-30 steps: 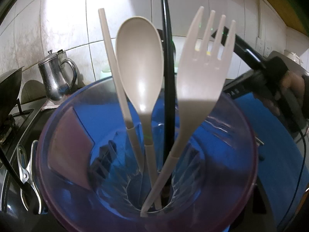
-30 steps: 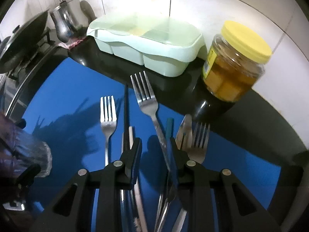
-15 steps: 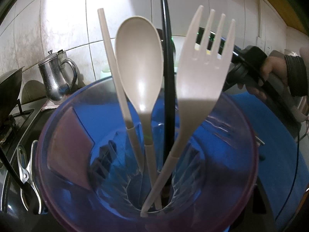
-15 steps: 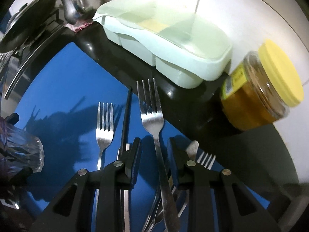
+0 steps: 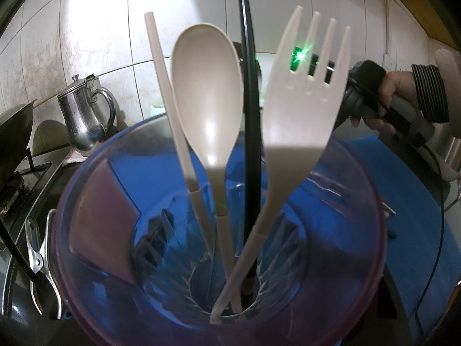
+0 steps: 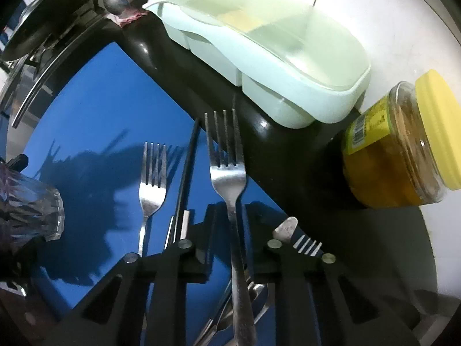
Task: Organize utensils
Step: 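Lower the right gripper onto the cutlery and grasp a metal fork, then lift the metal fork with the right gripper and carry it to the cup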
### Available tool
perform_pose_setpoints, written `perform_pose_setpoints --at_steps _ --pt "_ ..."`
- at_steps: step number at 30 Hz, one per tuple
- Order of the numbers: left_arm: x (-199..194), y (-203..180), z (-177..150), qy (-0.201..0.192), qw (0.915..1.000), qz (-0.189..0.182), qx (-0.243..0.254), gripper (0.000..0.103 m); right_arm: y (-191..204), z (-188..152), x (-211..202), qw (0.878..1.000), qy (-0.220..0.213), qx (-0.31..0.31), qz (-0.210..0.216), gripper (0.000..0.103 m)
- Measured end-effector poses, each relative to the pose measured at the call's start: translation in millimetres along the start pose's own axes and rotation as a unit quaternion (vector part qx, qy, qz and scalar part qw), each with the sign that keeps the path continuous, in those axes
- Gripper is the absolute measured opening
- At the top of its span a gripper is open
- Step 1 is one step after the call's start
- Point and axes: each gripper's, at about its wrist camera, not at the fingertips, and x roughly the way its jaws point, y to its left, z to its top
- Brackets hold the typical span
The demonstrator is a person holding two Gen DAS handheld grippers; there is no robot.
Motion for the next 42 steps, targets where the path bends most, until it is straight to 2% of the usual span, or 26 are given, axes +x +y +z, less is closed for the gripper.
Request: perform_pose_setpoints --at_steps 2,6,8,12,21,27,34,42 --pt "0.2 -0.2 0.1 0.000 1.0000 0.000 0.000 0.084 -2.4 -1.6 -0.3 1.000 -0.008 0.012 0.000 0.007" --pt "0.1 -0.1 0.0 0.000 1.0000 0.000 0.000 0.084 -8.1 -12.4 -3.2 0.998 -0.034 0.050 0.011 0.007" --pt "0.2 -0.3 0.1 0.000 1.0000 0.000 0.000 0.084 -13.1 -24.3 -10.6 0.994 -0.066 0.082 0.023 0.007" --pt "0.2 -0.3 0.0 0.000 1.0000 0.000 0.000 0.084 -16.9 -55.8 -29.6 0.978 -0.138 0.145 0.057 0.007" --pt "-0.6 -0.2 -0.3 0.001 1.0000 0.000 0.001 0.084 3.4 -127.6 -76.1 0.943 -0.243 0.211 0.081 0.007" --pt "-0.5 -0.4 -0.2 0.001 1.0000 0.001 0.001 0.084 27.5 -158.0 -108.8 0.925 -0.294 0.228 0.079 0.007" --pt "-0.5 -0.3 -0.3 0.002 1.0000 0.001 0.001 0.084 47.7 -170.9 -149.3 0.905 -0.349 0.232 0.069 0.007" --pt "-0.3 -0.5 -0.2 0.002 1.0000 0.001 0.001 0.084 67.8 -174.2 -181.2 0.892 -0.390 0.222 0.058 0.007"
